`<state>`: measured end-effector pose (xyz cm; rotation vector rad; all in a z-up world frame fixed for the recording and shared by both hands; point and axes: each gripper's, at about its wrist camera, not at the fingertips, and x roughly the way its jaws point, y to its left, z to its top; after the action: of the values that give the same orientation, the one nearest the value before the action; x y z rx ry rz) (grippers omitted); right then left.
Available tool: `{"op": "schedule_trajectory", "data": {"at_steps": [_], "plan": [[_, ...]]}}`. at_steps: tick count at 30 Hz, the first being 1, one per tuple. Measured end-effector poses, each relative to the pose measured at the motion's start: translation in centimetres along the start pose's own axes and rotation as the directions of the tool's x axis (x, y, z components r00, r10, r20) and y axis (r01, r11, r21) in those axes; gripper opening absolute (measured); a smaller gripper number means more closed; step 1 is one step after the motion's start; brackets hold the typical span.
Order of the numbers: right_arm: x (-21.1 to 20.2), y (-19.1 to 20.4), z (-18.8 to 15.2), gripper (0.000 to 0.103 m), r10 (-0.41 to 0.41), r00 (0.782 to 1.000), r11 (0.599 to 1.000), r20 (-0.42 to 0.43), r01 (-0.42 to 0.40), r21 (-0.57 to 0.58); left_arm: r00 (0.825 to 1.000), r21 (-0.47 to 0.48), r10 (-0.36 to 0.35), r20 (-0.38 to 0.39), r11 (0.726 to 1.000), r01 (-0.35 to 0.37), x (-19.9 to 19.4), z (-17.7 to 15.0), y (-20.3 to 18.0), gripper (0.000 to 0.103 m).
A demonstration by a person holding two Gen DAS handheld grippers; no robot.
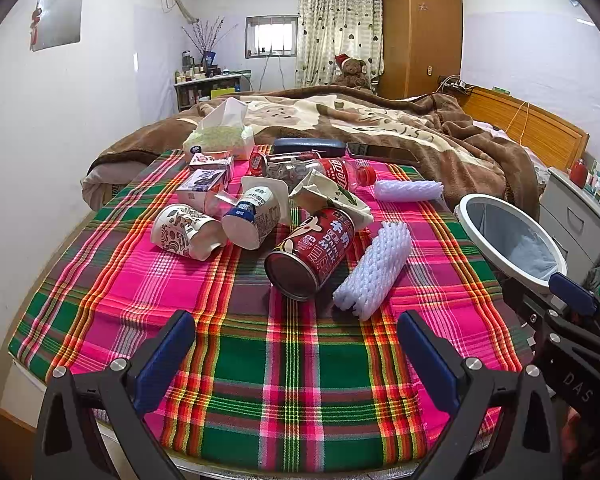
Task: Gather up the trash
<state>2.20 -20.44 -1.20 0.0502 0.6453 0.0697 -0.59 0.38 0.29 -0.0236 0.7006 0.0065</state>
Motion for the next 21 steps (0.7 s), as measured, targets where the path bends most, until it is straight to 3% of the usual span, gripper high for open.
{"op": "schedule_trajectory", "data": {"at_steps": [21], "plan": [[-0.03,-0.12,0.04,0.078,-0.002,1.000,1.000,0.001,0.002,0.003,1.000,-0.001,0.001,0.000,1.000,-0.001,-0.19,0.09,-0.02,0.103]]}}
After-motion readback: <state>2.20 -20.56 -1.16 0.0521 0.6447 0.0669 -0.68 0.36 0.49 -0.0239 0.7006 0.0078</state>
